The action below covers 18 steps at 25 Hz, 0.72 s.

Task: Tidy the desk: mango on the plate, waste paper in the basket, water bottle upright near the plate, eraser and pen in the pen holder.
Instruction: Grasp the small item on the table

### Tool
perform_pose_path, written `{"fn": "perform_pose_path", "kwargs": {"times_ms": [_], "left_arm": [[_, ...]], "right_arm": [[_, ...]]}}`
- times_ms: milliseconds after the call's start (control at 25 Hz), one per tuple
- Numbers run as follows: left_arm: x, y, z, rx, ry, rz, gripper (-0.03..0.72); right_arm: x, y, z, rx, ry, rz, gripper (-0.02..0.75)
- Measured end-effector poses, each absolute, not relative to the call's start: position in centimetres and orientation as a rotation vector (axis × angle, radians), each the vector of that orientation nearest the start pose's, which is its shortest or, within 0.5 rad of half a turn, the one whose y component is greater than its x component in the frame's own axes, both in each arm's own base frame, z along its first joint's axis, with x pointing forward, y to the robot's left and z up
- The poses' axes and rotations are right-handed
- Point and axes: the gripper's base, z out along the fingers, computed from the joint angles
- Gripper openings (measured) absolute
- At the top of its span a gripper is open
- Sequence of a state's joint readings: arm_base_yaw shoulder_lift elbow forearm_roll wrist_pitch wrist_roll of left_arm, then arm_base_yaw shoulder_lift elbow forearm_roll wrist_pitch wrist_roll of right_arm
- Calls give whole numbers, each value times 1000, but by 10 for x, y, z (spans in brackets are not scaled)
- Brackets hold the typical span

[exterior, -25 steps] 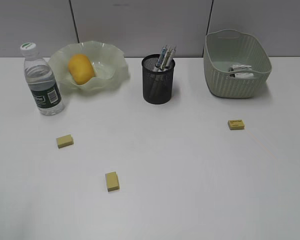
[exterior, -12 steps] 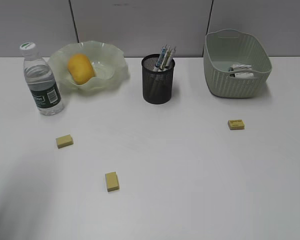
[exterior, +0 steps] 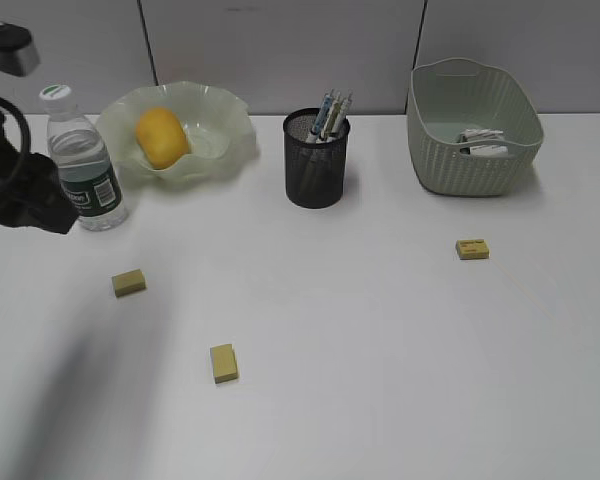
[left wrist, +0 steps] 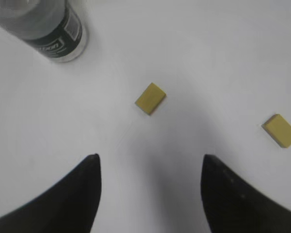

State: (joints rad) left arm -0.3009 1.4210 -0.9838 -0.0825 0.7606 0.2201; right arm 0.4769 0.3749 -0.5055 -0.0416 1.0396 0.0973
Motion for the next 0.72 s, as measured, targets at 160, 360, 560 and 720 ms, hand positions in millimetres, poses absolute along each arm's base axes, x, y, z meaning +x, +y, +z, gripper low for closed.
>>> {"fn": "perform_pose_path", "kwargs": {"times_ms": [160, 360, 560, 720], "left_arm": [[292, -98, 240, 675, 2698, -106, 491], [316, -106, 214, 812, 2761, -82, 491], [332, -111, 194, 997, 2780, -68, 551], [342, -114, 179, 1077, 2787, -64, 571]], "right_arm": [[49, 22, 271, -461, 2358, 216, 501], [49, 22, 271, -461, 2358, 216, 501], [49, 22, 271, -461, 2358, 216, 501], [49, 22, 271, -461, 2358, 216, 501]]}}
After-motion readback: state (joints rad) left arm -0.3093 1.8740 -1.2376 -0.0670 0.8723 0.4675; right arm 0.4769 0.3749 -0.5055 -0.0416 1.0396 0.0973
